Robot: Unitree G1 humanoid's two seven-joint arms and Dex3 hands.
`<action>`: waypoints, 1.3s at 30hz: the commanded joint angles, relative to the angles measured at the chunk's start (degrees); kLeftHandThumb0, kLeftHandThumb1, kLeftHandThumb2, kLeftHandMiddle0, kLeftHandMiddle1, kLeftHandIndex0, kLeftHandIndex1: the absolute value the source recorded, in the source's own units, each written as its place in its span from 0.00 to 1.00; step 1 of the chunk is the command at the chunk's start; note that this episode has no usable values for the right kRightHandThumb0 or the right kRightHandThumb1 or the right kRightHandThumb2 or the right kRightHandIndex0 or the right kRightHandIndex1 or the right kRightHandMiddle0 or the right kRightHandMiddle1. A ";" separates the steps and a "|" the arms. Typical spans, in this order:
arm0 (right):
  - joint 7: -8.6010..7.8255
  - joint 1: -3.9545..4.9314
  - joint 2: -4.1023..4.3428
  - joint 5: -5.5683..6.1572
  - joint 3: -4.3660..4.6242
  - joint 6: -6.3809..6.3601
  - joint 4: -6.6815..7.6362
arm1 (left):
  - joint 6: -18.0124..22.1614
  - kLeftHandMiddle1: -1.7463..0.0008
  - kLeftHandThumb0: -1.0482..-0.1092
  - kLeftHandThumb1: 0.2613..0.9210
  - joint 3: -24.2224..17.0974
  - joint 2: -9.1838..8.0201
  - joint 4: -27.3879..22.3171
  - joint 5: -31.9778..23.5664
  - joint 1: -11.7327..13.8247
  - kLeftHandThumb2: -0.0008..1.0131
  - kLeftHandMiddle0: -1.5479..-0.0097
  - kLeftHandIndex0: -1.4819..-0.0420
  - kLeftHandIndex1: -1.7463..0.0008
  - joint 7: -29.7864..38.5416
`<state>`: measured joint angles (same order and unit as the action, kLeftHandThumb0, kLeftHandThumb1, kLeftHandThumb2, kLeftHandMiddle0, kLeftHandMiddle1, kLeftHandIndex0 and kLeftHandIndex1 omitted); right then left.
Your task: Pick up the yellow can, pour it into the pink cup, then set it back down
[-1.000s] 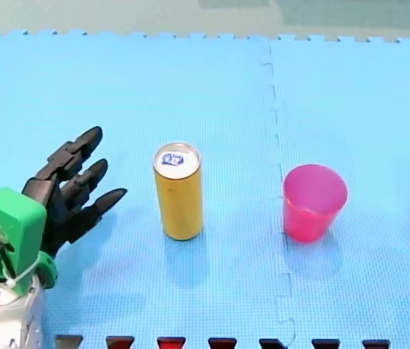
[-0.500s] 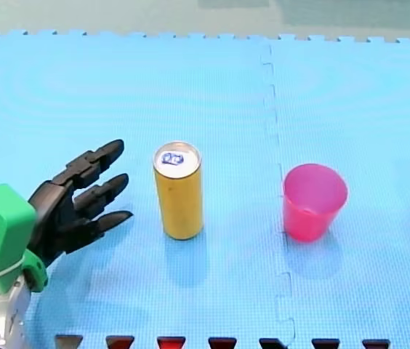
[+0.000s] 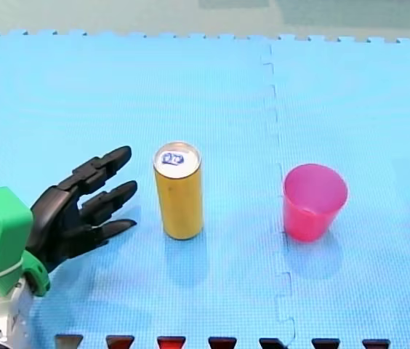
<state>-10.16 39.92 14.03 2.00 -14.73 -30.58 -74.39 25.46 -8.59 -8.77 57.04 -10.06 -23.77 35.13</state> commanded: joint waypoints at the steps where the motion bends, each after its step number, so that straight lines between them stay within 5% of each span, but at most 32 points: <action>1: 0.02 0.01 0.35 0.22 -0.08 0.15 0.16 | 0.34 1.00 0.21 0.54 0.15 0.42 0.30 0.11 -0.38 0.00 0.80 0.82 1.00 -0.23; 14: 0.31 0.03 0.72 0.19 -0.03 0.61 0.31 | -2.05 0.99 0.27 0.57 -1.13 4.41 7.85 -0.52 -4.17 0.01 0.78 0.80 1.00 -1.25; 22: 0.83 0.03 0.95 0.05 0.20 1.04 0.48 | -2.13 1.00 0.38 0.57 -1.98 4.94 10.18 -0.37 -5.47 0.00 0.79 0.81 1.00 -0.48; 39: 1.11 0.15 1.20 0.02 0.32 1.17 0.37 | -0.31 1.00 0.35 0.57 -2.85 5.53 11.37 0.18 -6.34 0.00 0.78 0.81 1.00 -1.72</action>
<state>-9.07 39.88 14.78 1.86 -14.33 -29.66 -74.04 24.93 -11.27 -3.18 68.17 -9.94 -29.72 33.67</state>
